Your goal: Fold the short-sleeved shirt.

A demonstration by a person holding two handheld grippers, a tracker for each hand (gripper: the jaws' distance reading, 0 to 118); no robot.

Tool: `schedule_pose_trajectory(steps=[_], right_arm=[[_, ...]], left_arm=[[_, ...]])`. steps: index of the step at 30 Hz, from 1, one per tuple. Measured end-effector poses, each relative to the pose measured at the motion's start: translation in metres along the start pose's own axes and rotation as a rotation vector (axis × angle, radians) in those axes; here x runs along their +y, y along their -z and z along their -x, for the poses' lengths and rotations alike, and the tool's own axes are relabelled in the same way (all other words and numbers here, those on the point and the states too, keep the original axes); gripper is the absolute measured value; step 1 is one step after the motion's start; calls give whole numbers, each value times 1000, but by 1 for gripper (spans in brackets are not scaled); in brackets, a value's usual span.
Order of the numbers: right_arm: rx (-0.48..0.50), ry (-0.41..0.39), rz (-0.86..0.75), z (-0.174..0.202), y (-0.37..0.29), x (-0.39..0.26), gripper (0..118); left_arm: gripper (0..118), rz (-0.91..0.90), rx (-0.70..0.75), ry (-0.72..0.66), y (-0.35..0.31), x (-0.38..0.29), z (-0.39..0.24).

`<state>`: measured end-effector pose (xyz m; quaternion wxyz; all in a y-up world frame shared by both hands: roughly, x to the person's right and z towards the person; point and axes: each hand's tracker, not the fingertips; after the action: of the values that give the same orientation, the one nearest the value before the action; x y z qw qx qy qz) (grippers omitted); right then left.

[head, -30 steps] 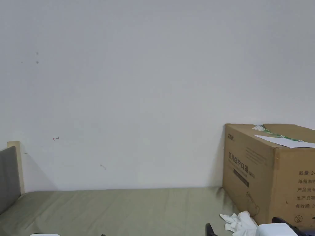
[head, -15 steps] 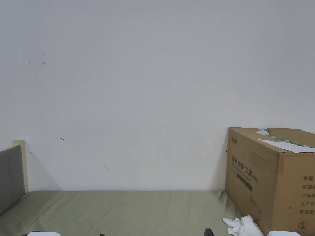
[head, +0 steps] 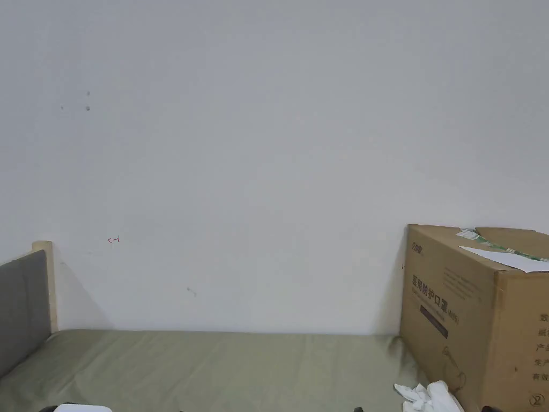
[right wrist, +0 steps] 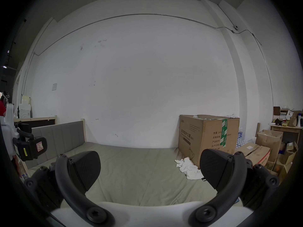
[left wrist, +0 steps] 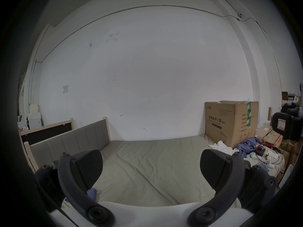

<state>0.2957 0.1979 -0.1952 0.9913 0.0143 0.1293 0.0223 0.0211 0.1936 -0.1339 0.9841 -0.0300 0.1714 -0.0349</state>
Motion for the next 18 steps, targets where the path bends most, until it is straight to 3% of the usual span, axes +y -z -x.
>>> schedule_pose_trajectory(steps=[18], right_arm=[[0,1,-1,-1,0,2,118]], left_arm=[[118,10,-24,0,1,-4,-3]])
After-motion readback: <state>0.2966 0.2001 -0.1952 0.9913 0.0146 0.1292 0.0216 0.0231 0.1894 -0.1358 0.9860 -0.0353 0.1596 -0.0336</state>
